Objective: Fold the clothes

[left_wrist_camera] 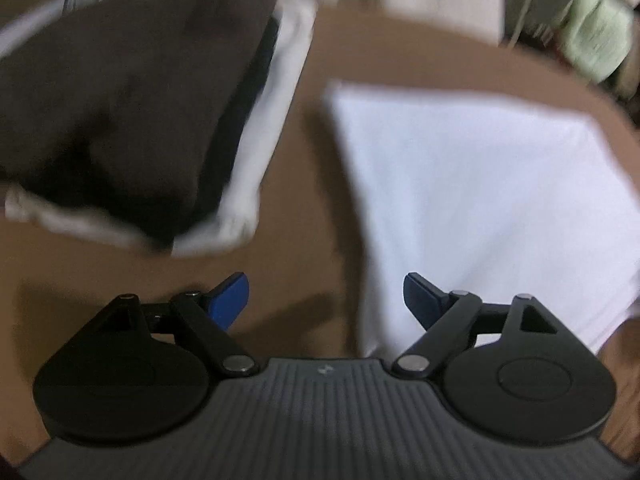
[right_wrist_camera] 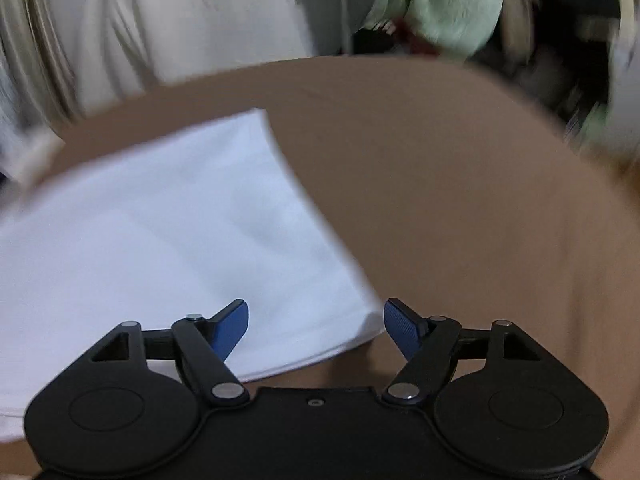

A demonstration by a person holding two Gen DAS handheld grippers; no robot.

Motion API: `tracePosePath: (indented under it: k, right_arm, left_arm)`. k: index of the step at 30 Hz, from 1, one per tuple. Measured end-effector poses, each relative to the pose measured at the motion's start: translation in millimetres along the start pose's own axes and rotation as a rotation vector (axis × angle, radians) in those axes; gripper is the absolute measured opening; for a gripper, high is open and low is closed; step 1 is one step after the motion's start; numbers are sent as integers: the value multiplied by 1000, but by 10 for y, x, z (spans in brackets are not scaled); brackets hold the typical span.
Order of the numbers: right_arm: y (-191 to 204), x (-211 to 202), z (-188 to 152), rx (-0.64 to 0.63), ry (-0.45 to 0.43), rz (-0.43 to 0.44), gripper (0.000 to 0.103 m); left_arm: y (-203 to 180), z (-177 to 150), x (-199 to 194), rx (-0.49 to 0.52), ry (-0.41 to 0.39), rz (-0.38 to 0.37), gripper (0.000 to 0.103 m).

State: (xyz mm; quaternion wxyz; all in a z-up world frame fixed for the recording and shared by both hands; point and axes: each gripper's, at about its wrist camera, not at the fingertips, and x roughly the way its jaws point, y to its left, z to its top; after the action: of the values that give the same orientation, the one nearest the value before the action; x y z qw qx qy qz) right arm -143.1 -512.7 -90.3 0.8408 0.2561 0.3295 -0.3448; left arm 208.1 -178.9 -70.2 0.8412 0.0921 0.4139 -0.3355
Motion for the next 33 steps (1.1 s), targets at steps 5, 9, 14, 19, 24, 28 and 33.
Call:
tracePosePath:
  k: [5,9,14,19,24,28,33]
  right_arm:
    - [-136,-9,-273,264,143,246,79]
    - [-177,69,-397,342,162,282,79]
    - [-267,284,-330,383,123,277,81]
    - [-223,466,-227,372,21,254,88]
    - [-235,515,-177,256,-35,296,54]
    - [-308,638,-102,274,-55,329,15]
    - [198,253,257,130,-156,378,14]
  left_arm:
    - [-465,110,17,-15,-55,-175,84]
    - [-919,161,395,2,55,-219,84]
    - [-1435,3,885,25,299,-255,87]
    - [-1756,-91,897,197,310,-192,89]
    - [-1938,-140,911,318,298,-147,90]
    - [-1897,-155,875,348,285,-136,90]
    - [-1149,190,545,16,226,-366,73]
